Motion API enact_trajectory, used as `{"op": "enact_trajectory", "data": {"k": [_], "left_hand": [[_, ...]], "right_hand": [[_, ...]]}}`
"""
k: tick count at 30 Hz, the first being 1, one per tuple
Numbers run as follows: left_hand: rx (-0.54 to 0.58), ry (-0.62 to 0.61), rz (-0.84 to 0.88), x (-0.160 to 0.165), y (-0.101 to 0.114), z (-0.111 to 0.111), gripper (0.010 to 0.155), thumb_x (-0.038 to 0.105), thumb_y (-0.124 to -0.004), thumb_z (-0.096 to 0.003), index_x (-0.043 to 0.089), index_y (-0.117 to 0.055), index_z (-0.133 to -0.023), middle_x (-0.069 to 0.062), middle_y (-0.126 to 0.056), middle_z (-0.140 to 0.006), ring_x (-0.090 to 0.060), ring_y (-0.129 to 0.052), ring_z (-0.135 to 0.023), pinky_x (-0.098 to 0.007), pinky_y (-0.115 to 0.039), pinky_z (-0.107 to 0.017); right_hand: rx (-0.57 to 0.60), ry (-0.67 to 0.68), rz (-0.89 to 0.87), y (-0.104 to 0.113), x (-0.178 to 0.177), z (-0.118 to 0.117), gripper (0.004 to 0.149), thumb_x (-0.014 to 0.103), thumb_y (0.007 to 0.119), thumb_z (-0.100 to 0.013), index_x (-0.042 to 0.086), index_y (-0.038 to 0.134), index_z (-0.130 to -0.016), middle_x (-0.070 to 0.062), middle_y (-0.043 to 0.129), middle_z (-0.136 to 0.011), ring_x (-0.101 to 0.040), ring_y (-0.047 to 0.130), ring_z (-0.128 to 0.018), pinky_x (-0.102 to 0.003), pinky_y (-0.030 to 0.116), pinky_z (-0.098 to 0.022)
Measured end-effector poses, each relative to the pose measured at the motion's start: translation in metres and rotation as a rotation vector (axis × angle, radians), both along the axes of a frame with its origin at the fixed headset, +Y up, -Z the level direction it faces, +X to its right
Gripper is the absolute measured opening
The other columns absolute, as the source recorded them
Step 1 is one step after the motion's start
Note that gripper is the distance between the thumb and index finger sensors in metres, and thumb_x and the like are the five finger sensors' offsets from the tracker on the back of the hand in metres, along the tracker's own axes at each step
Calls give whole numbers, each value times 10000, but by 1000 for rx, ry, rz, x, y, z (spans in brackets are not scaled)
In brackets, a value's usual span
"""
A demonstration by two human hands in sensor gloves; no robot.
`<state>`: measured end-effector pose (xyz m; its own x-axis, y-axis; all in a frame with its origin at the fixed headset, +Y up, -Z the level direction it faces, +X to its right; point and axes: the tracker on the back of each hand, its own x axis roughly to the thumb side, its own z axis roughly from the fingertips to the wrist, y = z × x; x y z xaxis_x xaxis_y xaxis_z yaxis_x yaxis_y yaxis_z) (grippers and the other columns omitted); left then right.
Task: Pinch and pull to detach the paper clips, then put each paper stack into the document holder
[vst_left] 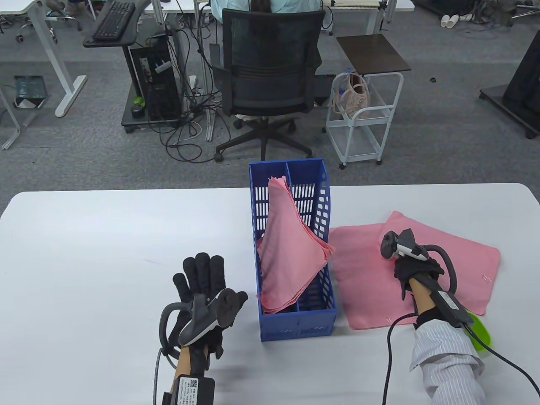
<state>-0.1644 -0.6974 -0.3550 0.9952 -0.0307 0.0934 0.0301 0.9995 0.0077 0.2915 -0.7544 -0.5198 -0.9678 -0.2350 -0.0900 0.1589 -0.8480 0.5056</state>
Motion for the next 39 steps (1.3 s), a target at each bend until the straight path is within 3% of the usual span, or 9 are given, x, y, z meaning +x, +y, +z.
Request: {"op": "enact_trajectory", "data": {"k": [6,15,21,25,28,32,39], "left_hand": [[13,-6,5,1,3,1,922,619,-315,-516,41,54,-1132,-272,37,-1166,-570,-26,-1069,-713,-150,-744],[94,-8,103,-6,26,12,924,629,-299,-509,45,20,-1150,-281,-39,-1199,-583,-109,-1100,-741,-214,-747],[167,-44,222,-9,44,21,925,639,-299,-515,63,31,-1160,-280,-84,-1224,-577,-198,-1135,-744,-277,-770],[255,-103,353,-6,60,29,930,647,-335,-526,68,-25,-1185,-272,-160,-1242,-552,-332,-1153,-717,-368,-793],[269,-185,512,-1,73,37,930,653,-382,-542,61,-109,-1204,-260,-295,-1248,-509,-531,-1130,-680,-498,-790],[167,-340,819,6,84,42,896,632,-452,-583,38,-227,-1216,-236,-484,-1217,-426,-750,-1043,-586,-656,-758],[-179,-660,1290,26,82,41,944,670,-452,-573,3,-252,-1211,-272,-525,-1192,-452,-792,-988,-592,-671,-722]], "right_hand": [[265,71,-28,52,-1,16,559,252,439,-665,146,219,-1169,-309,382,-1190,-477,642,-1029,-539,595,-758],[739,212,-167,130,-9,59,527,237,525,-618,166,422,-1130,-257,591,-1121,-380,843,-898,-462,732,-660],[1066,308,-371,187,-12,104,488,244,536,-610,190,494,-1093,-197,687,-1062,-342,878,-861,-438,753,-641],[1209,434,-451,216,-23,138,471,249,535,-610,206,506,-1078,-173,700,-1049,-324,882,-857,-428,755,-645],[1294,554,-499,235,-37,166,461,251,534,-610,217,511,-1070,-159,702,-1047,-313,885,-854,-420,757,-645],[1381,729,-539,255,-58,203,456,257,530,-610,230,508,-1065,-144,701,-1048,-294,885,-858,-405,760,-651],[1451,1032,-577,269,-91,254,452,269,524,-605,259,495,-1056,-111,692,-1053,-265,883,-866,-384,761,-661]]}}
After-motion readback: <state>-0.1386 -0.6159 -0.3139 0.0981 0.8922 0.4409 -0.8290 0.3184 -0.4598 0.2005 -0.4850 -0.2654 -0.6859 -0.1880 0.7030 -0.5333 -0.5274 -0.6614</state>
